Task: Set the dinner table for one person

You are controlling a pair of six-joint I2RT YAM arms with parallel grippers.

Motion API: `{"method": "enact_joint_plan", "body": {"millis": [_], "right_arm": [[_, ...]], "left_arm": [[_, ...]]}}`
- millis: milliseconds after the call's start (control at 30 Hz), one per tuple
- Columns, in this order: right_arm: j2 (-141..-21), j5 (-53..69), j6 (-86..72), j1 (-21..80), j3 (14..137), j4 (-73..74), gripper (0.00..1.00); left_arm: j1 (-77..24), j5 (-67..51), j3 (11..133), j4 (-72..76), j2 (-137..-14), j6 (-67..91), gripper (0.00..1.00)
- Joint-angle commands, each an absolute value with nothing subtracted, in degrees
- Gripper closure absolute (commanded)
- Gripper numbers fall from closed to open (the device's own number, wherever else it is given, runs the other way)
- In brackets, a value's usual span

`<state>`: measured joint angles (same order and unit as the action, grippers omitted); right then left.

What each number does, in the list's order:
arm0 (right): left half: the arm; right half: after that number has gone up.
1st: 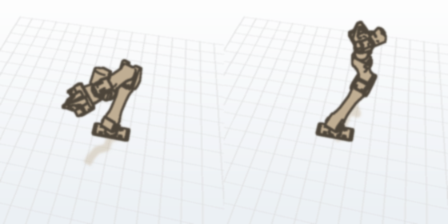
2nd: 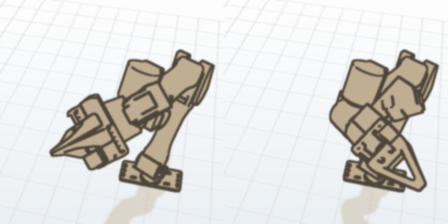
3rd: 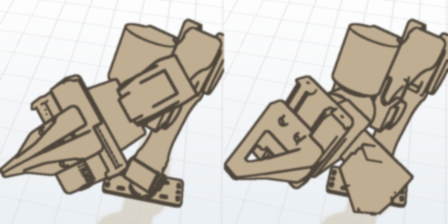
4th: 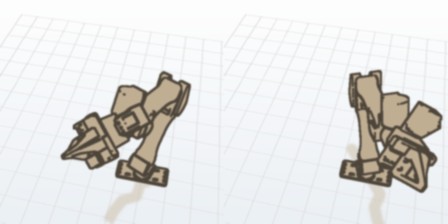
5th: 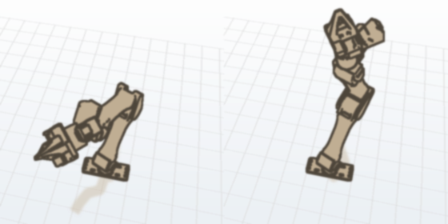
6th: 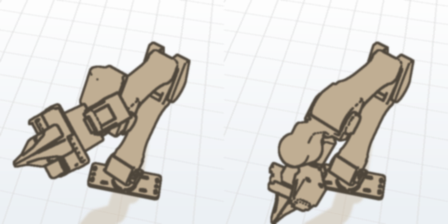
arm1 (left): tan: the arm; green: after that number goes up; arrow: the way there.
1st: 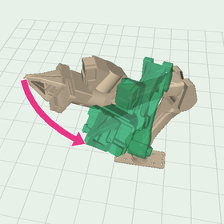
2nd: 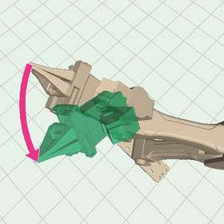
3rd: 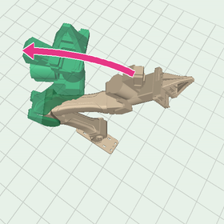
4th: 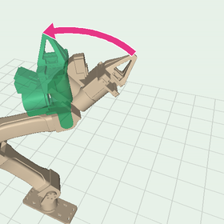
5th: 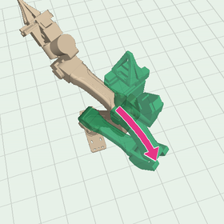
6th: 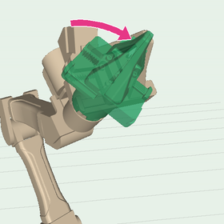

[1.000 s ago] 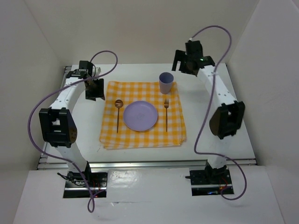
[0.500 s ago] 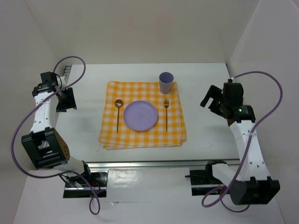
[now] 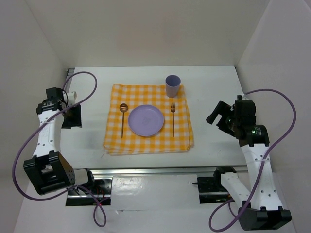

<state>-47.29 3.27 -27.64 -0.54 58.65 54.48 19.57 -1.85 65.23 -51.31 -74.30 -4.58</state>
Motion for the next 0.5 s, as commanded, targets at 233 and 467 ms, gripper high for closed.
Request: {"method": "enact_joint_plan", "body": {"millis": [233, 467], "right_arm": [[-41.7, 2.6, -27.4, -0.5, 60.2, 60.4, 0.01], [-38.8, 2.1, -28.5, -0.5, 60.7, 62.1, 0.01]], "left_arm": [[19.8, -4.0, 64.3, -52.9, -70.0, -7.6, 0.38], [19.8, -5.1, 64.9, -53.4, -70.0, -7.6, 0.38]]}}
